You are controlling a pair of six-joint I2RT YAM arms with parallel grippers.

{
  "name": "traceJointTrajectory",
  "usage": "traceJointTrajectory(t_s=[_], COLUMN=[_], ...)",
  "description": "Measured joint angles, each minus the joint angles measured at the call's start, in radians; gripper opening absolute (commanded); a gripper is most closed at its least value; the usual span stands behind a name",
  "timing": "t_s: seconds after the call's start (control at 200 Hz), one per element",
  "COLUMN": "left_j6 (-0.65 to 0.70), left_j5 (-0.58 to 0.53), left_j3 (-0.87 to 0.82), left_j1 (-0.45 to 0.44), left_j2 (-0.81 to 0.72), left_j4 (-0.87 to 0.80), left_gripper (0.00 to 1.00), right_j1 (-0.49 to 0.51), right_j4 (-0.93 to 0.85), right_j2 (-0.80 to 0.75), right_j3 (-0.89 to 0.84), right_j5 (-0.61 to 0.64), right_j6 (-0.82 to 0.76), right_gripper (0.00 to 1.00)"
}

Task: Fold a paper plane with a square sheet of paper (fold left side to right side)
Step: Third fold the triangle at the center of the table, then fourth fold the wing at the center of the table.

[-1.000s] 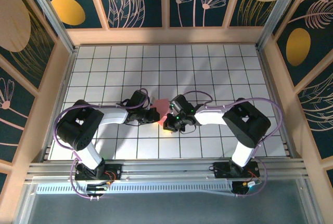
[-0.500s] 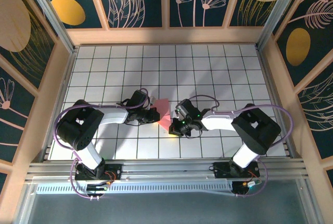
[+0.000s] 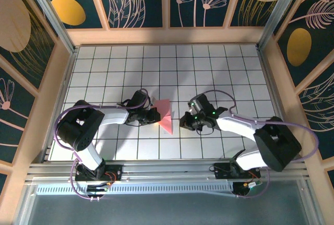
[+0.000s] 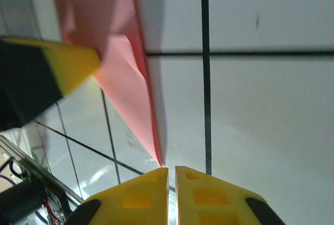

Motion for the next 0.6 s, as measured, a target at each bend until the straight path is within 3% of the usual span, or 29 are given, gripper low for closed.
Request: traceJointTrajectory(t_s=[0.21,0.601], left_j6=[-0.066,-0.076], left_j5=[0.002,-0.106], left_j3=[0.000,0.091], left_j1=[-0.013,0.028], left_j2=[0.004,-0.171], left_j4=[0.027,-0.050], left_gripper=[0.02,0.28], right_j1=[-0.041,0.026], right_j4=[0.100,0.254], right_j2=[-0.027,0.201], right_j3=[0.000,0.061], right_j5=[0.022,0.037], right_j6=[-0.110,-0.280], right_gripper=[0.41,0.42])
